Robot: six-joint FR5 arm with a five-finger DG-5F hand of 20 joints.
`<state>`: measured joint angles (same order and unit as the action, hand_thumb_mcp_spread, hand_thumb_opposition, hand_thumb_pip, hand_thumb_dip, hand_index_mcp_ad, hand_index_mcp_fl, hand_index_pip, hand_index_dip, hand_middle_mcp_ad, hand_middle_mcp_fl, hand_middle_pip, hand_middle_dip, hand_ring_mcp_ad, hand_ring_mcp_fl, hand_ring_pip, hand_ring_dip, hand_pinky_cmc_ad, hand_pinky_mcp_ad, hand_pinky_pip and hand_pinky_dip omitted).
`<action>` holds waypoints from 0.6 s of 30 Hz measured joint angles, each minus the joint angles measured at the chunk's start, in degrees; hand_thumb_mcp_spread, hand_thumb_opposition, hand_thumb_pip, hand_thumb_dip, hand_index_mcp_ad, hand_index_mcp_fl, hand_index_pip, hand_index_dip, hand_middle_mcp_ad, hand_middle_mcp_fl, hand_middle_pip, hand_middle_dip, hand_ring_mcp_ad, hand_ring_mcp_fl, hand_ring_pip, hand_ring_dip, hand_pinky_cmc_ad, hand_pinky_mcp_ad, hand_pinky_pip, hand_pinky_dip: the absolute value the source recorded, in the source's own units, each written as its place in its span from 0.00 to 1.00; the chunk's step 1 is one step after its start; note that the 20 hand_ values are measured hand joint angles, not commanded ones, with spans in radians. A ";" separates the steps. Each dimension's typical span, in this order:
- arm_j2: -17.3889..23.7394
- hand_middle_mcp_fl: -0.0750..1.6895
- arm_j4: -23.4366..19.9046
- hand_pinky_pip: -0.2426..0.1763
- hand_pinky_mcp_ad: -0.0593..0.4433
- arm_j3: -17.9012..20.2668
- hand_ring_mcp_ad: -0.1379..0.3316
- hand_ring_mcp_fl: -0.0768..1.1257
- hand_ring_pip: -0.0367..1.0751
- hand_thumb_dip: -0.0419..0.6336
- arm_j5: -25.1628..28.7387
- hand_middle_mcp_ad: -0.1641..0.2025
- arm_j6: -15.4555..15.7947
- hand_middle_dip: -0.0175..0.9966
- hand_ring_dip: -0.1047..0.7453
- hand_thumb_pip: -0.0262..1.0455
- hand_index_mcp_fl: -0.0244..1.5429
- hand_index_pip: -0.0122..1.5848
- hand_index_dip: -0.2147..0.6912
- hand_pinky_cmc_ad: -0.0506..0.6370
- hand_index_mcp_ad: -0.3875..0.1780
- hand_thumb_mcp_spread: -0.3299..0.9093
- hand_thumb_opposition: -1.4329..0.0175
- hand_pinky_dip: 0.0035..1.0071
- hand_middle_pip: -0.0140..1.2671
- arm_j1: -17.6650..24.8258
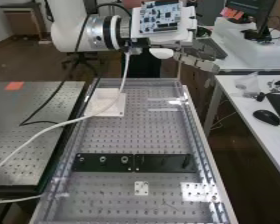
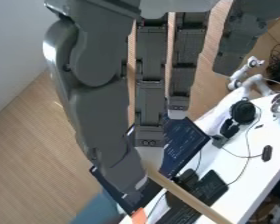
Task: Grab the chopstick and place it in the clear container
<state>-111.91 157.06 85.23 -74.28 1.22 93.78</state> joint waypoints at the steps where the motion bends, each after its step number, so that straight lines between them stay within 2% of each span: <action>1: 0.08 0.83 0.20 0.59 0.74 -0.01 0.44 0.56 0.14 0.49 1.58 0.48 0.08 0.66 0.71 0.41 0.82 0.25 0.67 0.57 0.44 0.90 0.22 0.15 0.12 1.28; 10: -1.10 0.83 3.57 0.59 0.75 -1.00 0.45 0.56 0.14 0.49 11.52 0.48 -1.98 0.66 0.70 0.41 0.83 0.25 0.68 0.57 0.44 0.90 0.22 0.15 0.12 8.81; 18: -3.07 0.83 7.19 0.59 0.74 -1.68 0.44 0.56 0.14 0.49 17.18 0.48 -5.06 0.66 0.71 0.41 0.84 0.24 0.68 0.58 0.44 0.90 0.22 0.16 0.12 12.07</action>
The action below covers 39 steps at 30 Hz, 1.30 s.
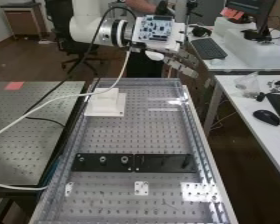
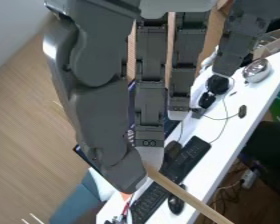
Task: Grab the chopstick and place it in the clear container
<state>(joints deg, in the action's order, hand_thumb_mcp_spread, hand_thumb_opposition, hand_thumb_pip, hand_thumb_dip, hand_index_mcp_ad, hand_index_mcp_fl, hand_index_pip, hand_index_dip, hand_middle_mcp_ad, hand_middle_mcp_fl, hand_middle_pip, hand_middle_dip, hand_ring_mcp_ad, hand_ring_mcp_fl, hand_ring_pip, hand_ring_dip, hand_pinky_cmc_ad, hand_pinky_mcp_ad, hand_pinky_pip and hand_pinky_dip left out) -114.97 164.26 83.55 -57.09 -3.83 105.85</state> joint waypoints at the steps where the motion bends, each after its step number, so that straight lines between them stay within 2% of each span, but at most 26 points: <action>1: -0.32 0.83 0.74 0.59 0.75 -0.08 0.44 0.56 0.14 0.49 0.59 0.47 -0.65 0.66 0.71 0.41 0.84 0.24 0.68 0.58 0.44 0.90 0.22 0.16 0.12 0.21; 6: -2.27 0.83 4.50 0.59 0.74 -0.68 0.45 0.56 0.14 0.49 2.34 0.47 -3.16 0.66 0.71 0.41 0.84 0.24 0.68 0.57 0.43 0.90 0.22 0.16 0.12 0.86; 13: -5.06 0.83 9.86 0.59 0.74 -1.79 0.45 0.56 0.14 0.49 2.69 0.47 -4.54 0.66 0.71 0.41 0.84 0.24 0.68 0.58 0.43 0.90 0.22 0.16 0.12 1.31; 21: -5.81 0.83 11.23 0.59 0.75 -2.84 0.45 0.56 0.14 0.49 3.67 0.47 -5.52 0.66 0.70 0.41 0.84 0.23 0.69 0.58 0.44 0.90 0.22 0.16 0.12 1.72; 23: -5.96 0.83 11.86 0.59 0.74 -3.75 0.44 0.56 0.14 0.49 4.01 0.51 -5.33 0.66 0.70 0.41 0.84 0.23 0.69 0.58 0.44 0.90 0.22 0.16 0.12 1.77; 26: -6.48 0.83 13.71 0.59 0.74 -4.94 0.45 0.56 0.14 0.49 4.19 0.52 -6.10 0.66 0.70 0.41 0.84 0.23 0.69 0.58 0.43 0.90 0.22 0.16 0.12 1.79; 28: -7.42 0.83 15.81 0.59 0.74 -6.14 0.45 0.56 0.14 0.49 4.26 0.52 -7.66 0.66 0.70 0.41 0.84 0.23 0.69 0.58 0.43 0.90 0.22 0.16 0.12 1.81; 32: -8.34 0.83 17.31 0.59 0.74 -6.88 0.45 0.56 0.14 0.49 4.61 0.52 -9.39 0.66 0.71 0.41 0.84 0.23 0.69 0.57 0.42 0.90 0.22 0.16 0.12 1.88; 39: -10.08 0.83 20.66 0.59 0.74 -7.53 0.45 0.56 0.14 0.49 5.85 0.52 -15.01 0.66 0.71 0.41 0.84 0.22 0.71 0.57 0.42 0.90 0.22 0.16 0.12 2.24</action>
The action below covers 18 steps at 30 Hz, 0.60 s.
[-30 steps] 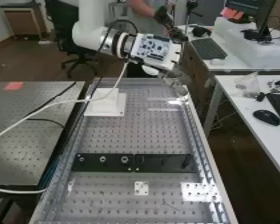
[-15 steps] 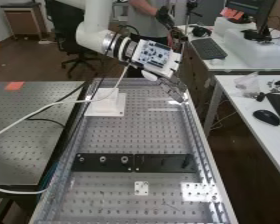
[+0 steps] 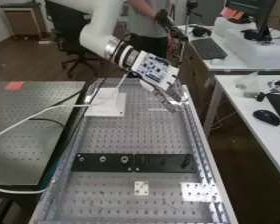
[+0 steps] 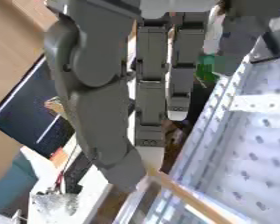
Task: Grab the chopstick and place it in the clear container
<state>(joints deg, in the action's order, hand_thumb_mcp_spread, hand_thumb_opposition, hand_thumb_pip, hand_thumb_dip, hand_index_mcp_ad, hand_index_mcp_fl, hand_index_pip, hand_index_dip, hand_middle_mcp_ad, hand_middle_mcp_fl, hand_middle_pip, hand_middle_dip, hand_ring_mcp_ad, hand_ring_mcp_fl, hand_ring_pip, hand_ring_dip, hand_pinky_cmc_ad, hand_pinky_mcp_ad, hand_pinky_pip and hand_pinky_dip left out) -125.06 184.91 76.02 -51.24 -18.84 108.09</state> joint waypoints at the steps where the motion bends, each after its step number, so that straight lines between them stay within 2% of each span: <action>1: 0.02 0.83 -0.01 0.59 0.74 0.07 0.45 0.56 0.14 0.49 0.27 0.52 -0.27 0.66 0.71 0.41 0.84 0.23 0.71 0.58 0.42 0.90 0.22 0.16 0.12 0.13; 8: 0.30 0.83 0.23 0.59 0.74 0.48 0.44 0.57 0.14 0.49 1.32 0.53 0.00 0.66 0.71 0.41 0.84 0.23 0.71 0.58 0.41 0.90 0.22 0.16 0.12 0.93; 13: -0.91 0.83 2.92 0.59 0.74 0.36 0.44 0.57 0.14 0.49 1.60 0.52 -1.52 0.66 0.71 0.41 0.85 0.22 0.71 0.58 0.40 0.90 0.22 0.15 0.12 1.54; 18: -2.09 0.83 4.31 0.62 0.74 -0.51 0.44 0.57 0.14 0.49 1.24 0.52 -0.61 0.66 0.71 0.41 0.85 0.22 0.71 0.58 0.39 0.90 0.22 0.15 0.12 1.72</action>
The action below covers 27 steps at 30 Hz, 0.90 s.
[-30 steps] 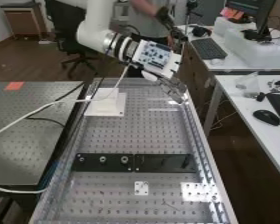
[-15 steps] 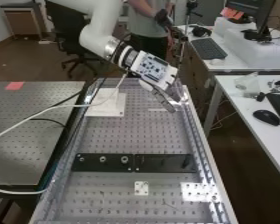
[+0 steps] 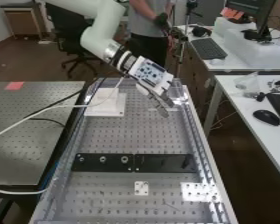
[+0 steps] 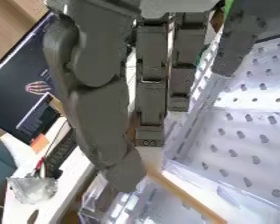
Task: Grab the chopstick and place it in the clear container
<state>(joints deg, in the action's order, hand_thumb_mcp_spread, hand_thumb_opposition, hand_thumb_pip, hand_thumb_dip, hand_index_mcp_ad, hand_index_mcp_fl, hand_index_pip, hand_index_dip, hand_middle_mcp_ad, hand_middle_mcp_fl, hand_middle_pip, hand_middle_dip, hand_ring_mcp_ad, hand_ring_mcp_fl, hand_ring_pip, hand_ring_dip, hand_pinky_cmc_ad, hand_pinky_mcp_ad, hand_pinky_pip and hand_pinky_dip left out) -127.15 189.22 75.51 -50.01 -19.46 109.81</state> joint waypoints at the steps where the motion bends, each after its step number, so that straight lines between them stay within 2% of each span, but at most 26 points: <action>1: -0.19 0.83 0.16 0.62 0.74 -0.19 0.44 0.57 0.14 0.49 -0.08 0.52 0.24 0.66 0.71 0.41 0.85 0.23 0.71 0.58 0.39 0.90 0.22 0.16 0.12 0.02; 7: -1.14 0.83 0.66 0.62 0.74 -1.91 0.44 0.57 0.14 0.49 -1.22 0.53 3.86 0.66 0.70 0.41 0.85 0.22 0.71 0.58 0.39 0.90 0.22 0.16 0.12 0.12; 21: -1.45 0.83 0.43 0.62 0.74 -2.98 0.44 0.57 0.14 0.49 -2.65 0.53 8.99 0.66 0.71 0.41 0.85 0.22 0.71 0.58 0.39 0.90 0.22 0.16 0.12 0.13; 24: -1.26 0.83 -0.05 0.62 0.74 -3.02 0.45 0.56 0.14 0.49 -3.36 0.52 10.34 0.66 0.71 0.37 0.85 0.22 0.71 0.58 0.39 0.89 0.22 0.16 0.12 0.13; 27: -1.15 0.83 -0.25 0.63 0.74 -3.01 0.45 0.50 0.14 0.49 -4.07 0.52 10.56 0.66 0.71 0.38 0.81 0.22 0.70 0.58 0.38 0.83 0.24 0.16 0.12 0.10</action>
<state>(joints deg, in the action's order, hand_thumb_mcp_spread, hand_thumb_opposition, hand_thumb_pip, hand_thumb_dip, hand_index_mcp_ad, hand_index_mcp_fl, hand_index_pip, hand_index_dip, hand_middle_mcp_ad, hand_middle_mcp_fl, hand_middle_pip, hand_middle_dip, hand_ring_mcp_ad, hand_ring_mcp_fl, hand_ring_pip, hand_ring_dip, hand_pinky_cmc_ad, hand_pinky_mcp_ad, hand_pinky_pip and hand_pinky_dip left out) -128.29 188.97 72.49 -54.08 -8.89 109.91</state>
